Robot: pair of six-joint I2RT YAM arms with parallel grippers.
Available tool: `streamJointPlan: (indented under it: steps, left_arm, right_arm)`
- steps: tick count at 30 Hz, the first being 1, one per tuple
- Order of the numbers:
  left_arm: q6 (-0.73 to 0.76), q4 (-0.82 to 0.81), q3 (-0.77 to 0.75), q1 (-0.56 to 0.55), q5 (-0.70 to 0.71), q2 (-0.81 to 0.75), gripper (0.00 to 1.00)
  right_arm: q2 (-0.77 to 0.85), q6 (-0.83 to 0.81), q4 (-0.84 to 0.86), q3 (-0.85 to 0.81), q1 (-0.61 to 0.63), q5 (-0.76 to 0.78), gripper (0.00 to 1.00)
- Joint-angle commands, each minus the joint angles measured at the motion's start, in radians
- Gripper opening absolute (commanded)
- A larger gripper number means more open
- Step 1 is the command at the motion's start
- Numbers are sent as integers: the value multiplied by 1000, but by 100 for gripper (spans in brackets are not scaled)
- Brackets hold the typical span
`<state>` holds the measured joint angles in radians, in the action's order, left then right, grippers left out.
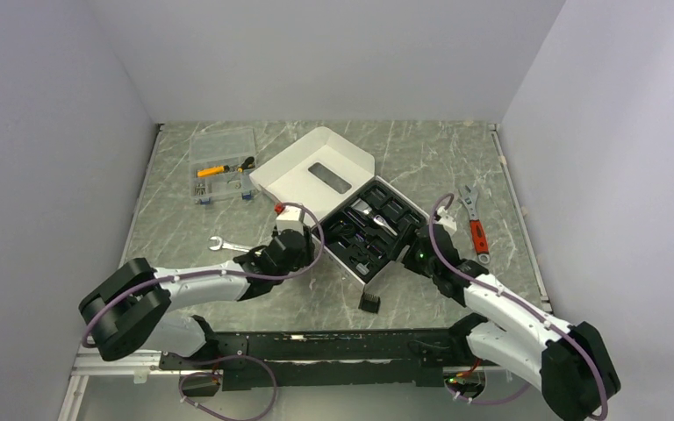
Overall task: Sort the hair-cutting tools
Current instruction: Adjust the storage box at the center of the board.
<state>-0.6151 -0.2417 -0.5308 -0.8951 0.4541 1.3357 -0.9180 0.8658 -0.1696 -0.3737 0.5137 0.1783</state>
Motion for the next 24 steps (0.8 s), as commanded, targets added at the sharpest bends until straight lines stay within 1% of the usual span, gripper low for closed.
streamJointPlan:
  steps: [1,4,6,8,11,12,13,14,18,21,24]
  left_arm:
    - [-59,60,19,-5,116,-50,52]
    - [-91,115,8,41,134,-134,67]
    - [-149,153,-2,111,87,-189,75]
    - [-215,156,0,198,12,-227,81]
    - [-279,139,-33,297,-97,-233,90]
    - [-287,161,-67,316,-107,-219,93]
    - [-292,219,-118,326,-96,-190,97]
    - [-292,279,-174,336,-86,-160,99]
    - [-278,478,-410,388,-102,3,99]
    - [-263,538,-534,417,-143,115,99]
    - [-251,613,-628,438,-178,216,95]
  right_arm:
    - [-45,-26,65,-24,-13,19,80]
    - [-79,-53,89,-31,-18,24,79]
    - [-109,-63,107,-31,-28,21,77]
    - [-131,-68,128,-28,-38,9,75]
    - [-155,-79,151,-27,-48,-11,72]
    - [-164,-87,150,-31,-49,-16,72]
    - [-170,-94,146,-38,-50,-20,72]
    - [-176,-102,143,-43,-53,-24,72]
    - [-179,-117,147,-50,-60,-37,73]
    - [-178,-120,154,-51,-66,-44,73]
    - [-175,-126,147,-50,-77,-48,73]
